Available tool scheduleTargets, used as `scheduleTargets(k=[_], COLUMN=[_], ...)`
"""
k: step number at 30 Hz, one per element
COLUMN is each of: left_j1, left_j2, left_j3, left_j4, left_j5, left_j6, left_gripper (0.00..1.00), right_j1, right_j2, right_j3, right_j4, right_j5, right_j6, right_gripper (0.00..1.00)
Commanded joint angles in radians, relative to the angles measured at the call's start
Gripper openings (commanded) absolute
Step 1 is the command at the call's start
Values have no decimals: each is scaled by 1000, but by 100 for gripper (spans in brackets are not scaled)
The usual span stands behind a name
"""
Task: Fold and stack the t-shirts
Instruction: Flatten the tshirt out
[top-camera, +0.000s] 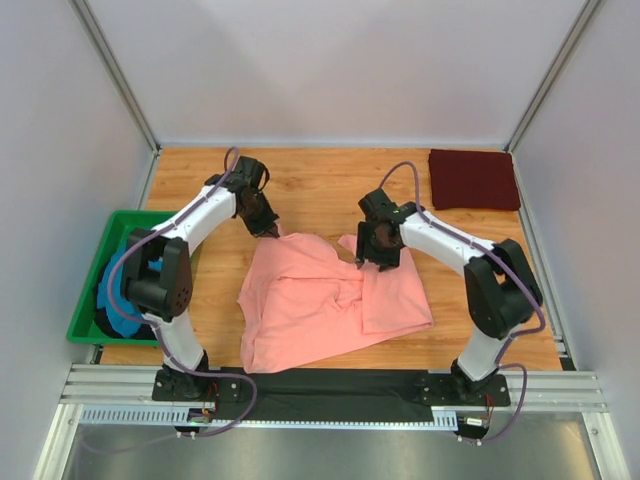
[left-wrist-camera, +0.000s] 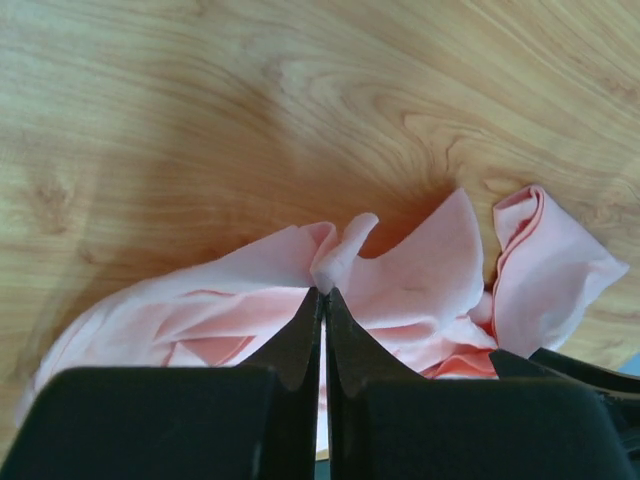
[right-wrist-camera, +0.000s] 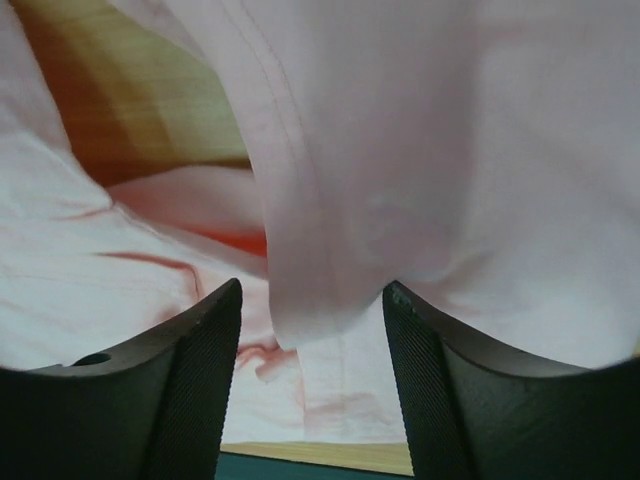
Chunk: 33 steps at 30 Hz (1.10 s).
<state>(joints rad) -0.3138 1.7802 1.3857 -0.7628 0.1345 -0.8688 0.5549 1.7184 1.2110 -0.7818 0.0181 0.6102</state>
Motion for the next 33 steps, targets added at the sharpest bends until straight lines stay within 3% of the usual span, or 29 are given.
scheduleTargets(k=[1, 3, 4, 7, 10, 14, 19, 22, 23, 26, 27, 30, 33], left_j1=[15, 18, 19, 24, 36, 61, 79, 79, 78, 59, 36, -20, -48], left_j2=[53, 111, 131, 211, 289, 376, 395, 377, 346, 254, 225, 92, 6], left_j3=[79, 130, 151, 251, 389, 585, 641, 644, 633, 593, 573, 426, 282], left_j4=[-4, -7, -15, -41, -78, -154, -132, -165, -179, -257, -271, -236, -179], left_j5=[1, 5, 5, 2, -24, -32, 20, 51, 34, -45, -70, -110, -78], left_j6=[-18, -21, -21, -9, 22, 45, 91, 135, 155, 198, 211, 263, 188], left_gripper=[0, 0, 0, 0, 0, 0, 0, 28, 41, 48, 49, 50, 51], right_j1=[11, 10, 7, -30, -102, -234, -464, -547, -587, -601, -599, -573, -512], right_j2=[95, 151, 161, 141, 67, -57, -160, -184, -198, -227, -236, -276, -298], right_j3=[109, 130, 143, 160, 182, 156, 81, 27, 18, -5, 1, 27, 70], right_j4=[-12, -69, -86, -140, -217, -287, -297, -301, -312, -329, -332, -353, -382], right_j5=[114, 198, 232, 307, 370, 393, 313, 257, 234, 204, 174, 138, 144], right_j6=[-12, -20, -17, -17, -23, -58, -99, -79, -69, -43, -35, -27, -10], right_gripper=[58, 55, 38, 14, 0, 0, 1, 7, 9, 25, 32, 40, 42])
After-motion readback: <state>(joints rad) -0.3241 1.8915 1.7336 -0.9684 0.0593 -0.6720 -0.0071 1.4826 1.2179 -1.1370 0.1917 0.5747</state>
